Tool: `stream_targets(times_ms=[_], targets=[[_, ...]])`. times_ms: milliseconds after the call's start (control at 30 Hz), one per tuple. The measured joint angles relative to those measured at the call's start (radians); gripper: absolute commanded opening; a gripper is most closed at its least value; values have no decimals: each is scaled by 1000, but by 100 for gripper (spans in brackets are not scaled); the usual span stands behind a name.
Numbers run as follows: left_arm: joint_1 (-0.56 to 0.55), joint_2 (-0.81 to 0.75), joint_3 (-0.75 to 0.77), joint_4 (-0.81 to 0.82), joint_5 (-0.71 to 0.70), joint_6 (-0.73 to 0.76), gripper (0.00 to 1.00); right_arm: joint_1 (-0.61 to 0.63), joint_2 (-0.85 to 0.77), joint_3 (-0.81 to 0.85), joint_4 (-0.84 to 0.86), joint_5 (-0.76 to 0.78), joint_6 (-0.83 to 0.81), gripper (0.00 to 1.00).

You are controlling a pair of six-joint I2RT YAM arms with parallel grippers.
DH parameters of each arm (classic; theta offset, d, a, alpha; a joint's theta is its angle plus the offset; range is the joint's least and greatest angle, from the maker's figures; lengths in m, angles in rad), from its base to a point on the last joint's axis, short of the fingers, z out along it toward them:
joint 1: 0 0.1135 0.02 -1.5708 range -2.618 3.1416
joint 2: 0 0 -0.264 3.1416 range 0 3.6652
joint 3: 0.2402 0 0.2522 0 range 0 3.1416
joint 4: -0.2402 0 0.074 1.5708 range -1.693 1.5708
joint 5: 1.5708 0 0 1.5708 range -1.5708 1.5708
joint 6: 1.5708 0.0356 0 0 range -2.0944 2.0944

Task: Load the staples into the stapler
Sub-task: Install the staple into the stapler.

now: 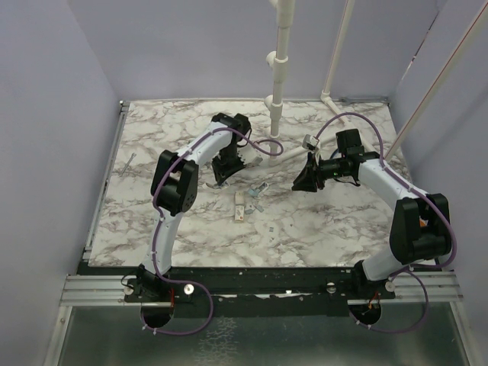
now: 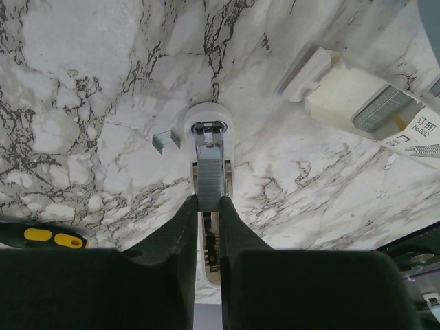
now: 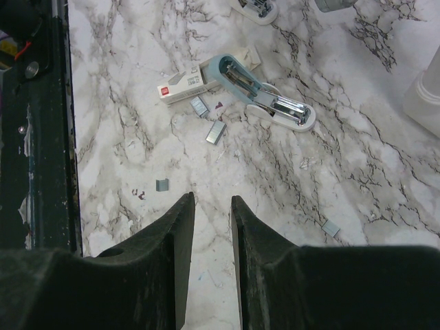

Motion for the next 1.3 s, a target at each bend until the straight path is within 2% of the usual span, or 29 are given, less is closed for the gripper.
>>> stream_targets(times_ms=[1300], targets=[[-2,0,0,-2,-7,34,0,0,8,0,-3,0,0,32]])
